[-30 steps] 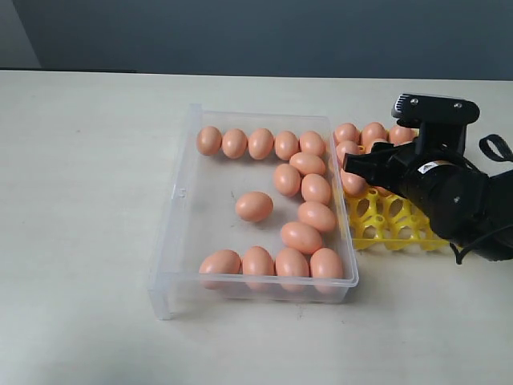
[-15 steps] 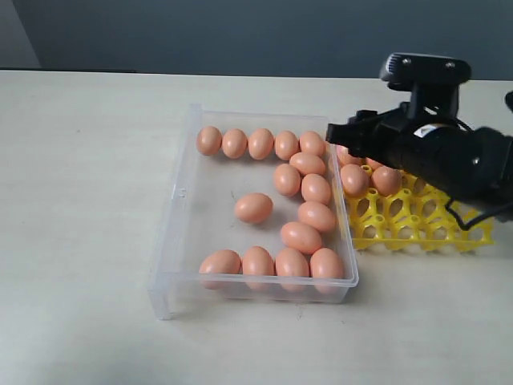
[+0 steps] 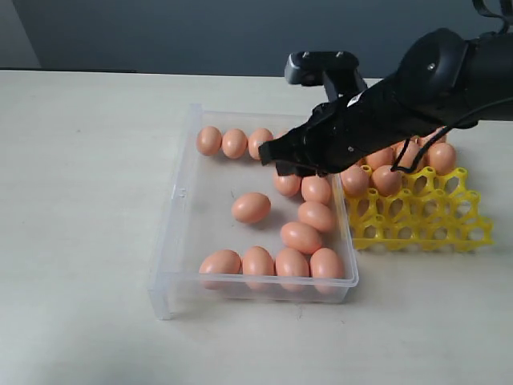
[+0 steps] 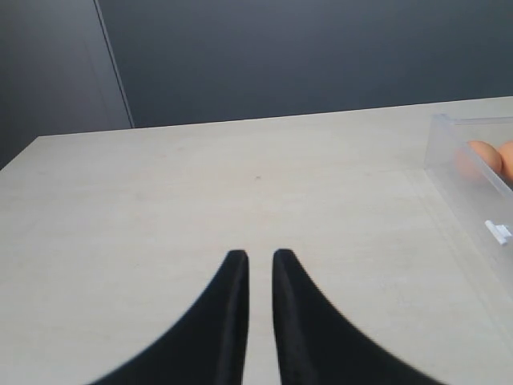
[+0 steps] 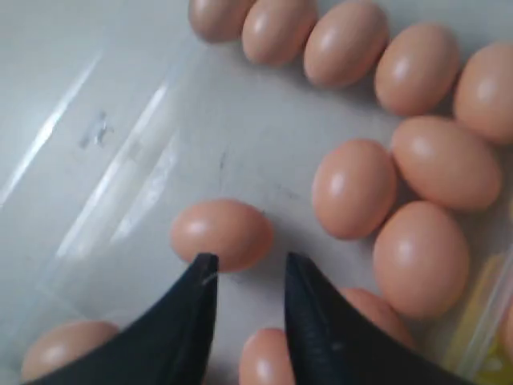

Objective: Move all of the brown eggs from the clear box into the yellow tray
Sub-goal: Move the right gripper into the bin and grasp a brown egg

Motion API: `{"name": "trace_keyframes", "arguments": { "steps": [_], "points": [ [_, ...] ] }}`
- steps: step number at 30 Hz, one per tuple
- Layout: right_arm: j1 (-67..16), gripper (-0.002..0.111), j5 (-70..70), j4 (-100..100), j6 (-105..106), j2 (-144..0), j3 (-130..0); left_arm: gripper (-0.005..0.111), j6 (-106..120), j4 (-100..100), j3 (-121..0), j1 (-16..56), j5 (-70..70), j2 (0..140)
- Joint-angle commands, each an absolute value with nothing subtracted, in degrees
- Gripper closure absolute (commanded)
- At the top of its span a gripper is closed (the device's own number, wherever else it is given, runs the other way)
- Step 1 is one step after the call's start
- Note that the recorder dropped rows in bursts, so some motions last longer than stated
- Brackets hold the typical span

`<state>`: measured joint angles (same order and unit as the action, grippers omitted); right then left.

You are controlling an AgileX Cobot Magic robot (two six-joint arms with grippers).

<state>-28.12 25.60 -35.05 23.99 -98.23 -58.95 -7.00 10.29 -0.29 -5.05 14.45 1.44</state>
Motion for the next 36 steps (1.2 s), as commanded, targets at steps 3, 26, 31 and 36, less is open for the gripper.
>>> {"name": "trace_keyframes", "arguments": {
  "steps": [3,26,31,36],
  "points": [
    [-28.2,0.044,30.2,-35.1,28.5,-103.5,-60.5,0.094,-7.0,10.2,0.0,-5.0,13.7,1.5],
    [-28.2,0.045,22.7,-66.1,28.5,-114.6,-61.0,0.094,-7.0,10.2,0.0,-5.0,13.7,1.5],
    [-28.2,0.045,25.3,-66.3,29.0,-114.6,-61.9,0.094,-7.0,10.2,0.0,-5.0,13.7,1.5],
    [-28.2,0.045,29.4,-65.3,32.1,-114.6,-64.6,0.094,-7.0,10.2,0.0,-5.0,13.7,1.5]
  ]
}}
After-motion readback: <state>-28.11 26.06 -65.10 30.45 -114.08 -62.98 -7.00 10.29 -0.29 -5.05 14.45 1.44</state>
